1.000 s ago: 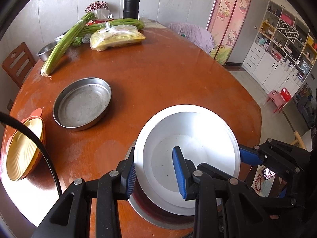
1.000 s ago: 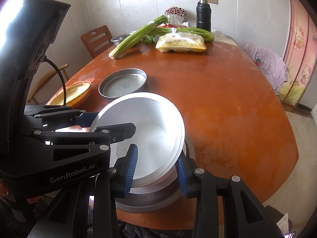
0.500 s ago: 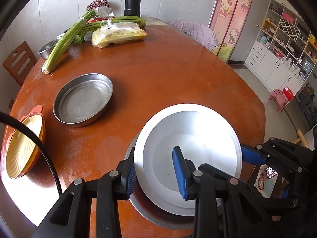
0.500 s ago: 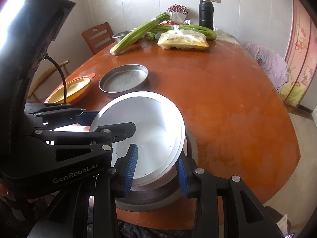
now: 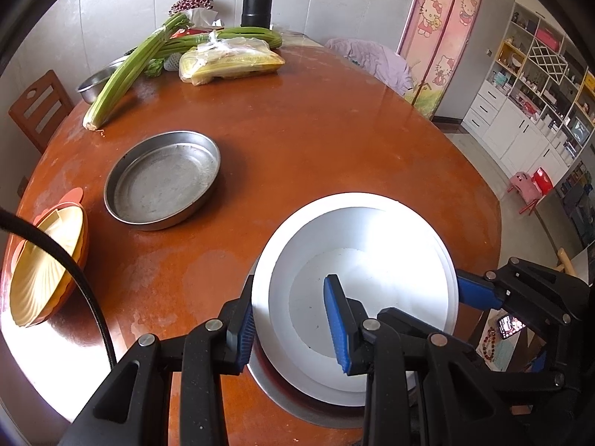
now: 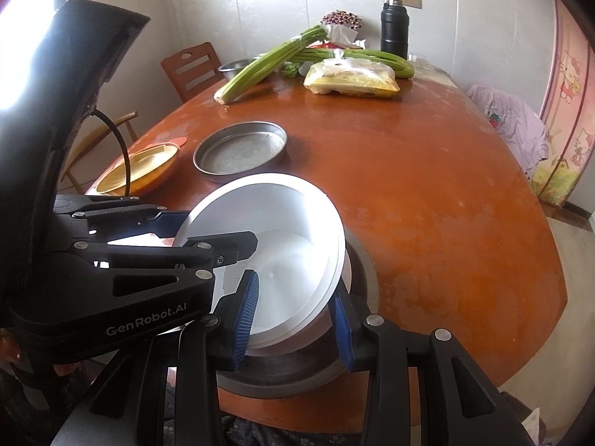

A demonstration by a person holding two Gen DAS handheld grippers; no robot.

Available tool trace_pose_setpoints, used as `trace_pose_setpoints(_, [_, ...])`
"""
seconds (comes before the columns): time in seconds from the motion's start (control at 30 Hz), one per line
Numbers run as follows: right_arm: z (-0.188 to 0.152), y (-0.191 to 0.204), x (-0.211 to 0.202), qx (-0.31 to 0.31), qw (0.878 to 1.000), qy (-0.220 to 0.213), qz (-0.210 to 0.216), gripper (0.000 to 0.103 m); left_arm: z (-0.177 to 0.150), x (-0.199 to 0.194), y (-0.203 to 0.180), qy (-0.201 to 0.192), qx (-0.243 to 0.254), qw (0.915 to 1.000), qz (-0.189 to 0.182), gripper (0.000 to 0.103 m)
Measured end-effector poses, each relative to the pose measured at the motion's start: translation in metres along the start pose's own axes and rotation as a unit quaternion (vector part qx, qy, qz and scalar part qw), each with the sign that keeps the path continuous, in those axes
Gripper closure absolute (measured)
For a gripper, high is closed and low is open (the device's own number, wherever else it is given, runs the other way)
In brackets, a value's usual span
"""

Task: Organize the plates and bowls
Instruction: 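Lower the smaller bowl into the larger red-and-white bowl with the left tool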

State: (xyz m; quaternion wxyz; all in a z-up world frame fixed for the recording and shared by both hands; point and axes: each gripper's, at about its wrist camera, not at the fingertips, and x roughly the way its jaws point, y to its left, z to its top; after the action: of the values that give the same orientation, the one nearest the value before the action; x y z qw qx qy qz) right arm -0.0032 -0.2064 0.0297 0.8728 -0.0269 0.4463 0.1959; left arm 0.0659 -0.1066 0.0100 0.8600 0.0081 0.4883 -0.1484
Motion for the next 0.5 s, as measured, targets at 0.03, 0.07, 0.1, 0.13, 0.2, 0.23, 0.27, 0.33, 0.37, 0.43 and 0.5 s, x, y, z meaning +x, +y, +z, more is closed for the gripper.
trace_pose_setpoints(0.03, [0.0001, 0.0001, 0.0007, 0.0, 1.0, 0.002, -0.001, 0.063, -0.0004, 0.0003, 0.0008, 0.001, -0.001, 1.0, -0.003, 0.069])
trace_pose_setpoints(0.07, [0.0003, 0.0003, 0.0018, 0.0, 1.0, 0.005, -0.002, 0.063, -0.0007, 0.0004, 0.0009, 0.002, -0.001, 1.0, -0.006, 0.069])
trace_pose_setpoints(0.1, [0.0002, 0.0002, 0.0015, -0.001, 1.0, 0.004, -0.002, 0.063, -0.0007, 0.0004, 0.0007, 0.002, 0.0, 1.0, -0.006, 0.069])
trace_pose_setpoints(0.13, [0.0008, -0.0004, 0.0019, 0.0, 1.0, 0.004, -0.002, 0.063, -0.0008, 0.0005, 0.0002, 0.002, 0.001, 1.0, -0.005, 0.069])
trace_pose_setpoints(0.2, [0.0018, -0.0007, 0.0018, -0.001, 1.0, 0.005, -0.004, 0.063, -0.0009, 0.0002, 0.0007, 0.002, 0.001, 1.0, -0.008, 0.069])
trace_pose_setpoints(0.23, [0.0022, -0.0008, 0.0014, -0.001, 1.0, 0.004, -0.006, 0.063, -0.0011, -0.0004, 0.0006, 0.001, 0.001, 1.0, -0.008, 0.068])
trace_pose_setpoints(0.27, [0.0021, -0.0012, 0.0009, -0.002, 1.0, 0.004, -0.006, 0.063, -0.0012, -0.001, 0.0009, 0.0, 0.001, 1.0, -0.007, 0.068])
trace_pose_setpoints(0.33, [0.0029, -0.0012, -0.0001, -0.003, 1.0, 0.001, -0.007, 0.063, -0.0011, -0.0026, 0.0015, -0.002, 0.0, 1.0, -0.008, 0.068])
trace_pose_setpoints(0.37, [0.0031, -0.0014, -0.0002, -0.003, 1.0, 0.001, -0.007, 0.063, -0.001, -0.0034, 0.0016, -0.003, 0.0, 1.0, -0.007, 0.068])
trace_pose_setpoints(0.43, [0.0038, -0.0023, 0.0, 0.0, 1.0, 0.002, -0.006, 0.063, -0.001, -0.0043, 0.002, -0.004, -0.001, 1.0, -0.006, 0.068])
trace_pose_setpoints(0.5, [0.0038, -0.0027, 0.0, 0.001, 1.0, 0.003, -0.006, 0.063, -0.0008, -0.0053, 0.0027, -0.004, -0.001, 1.0, -0.004, 0.068])
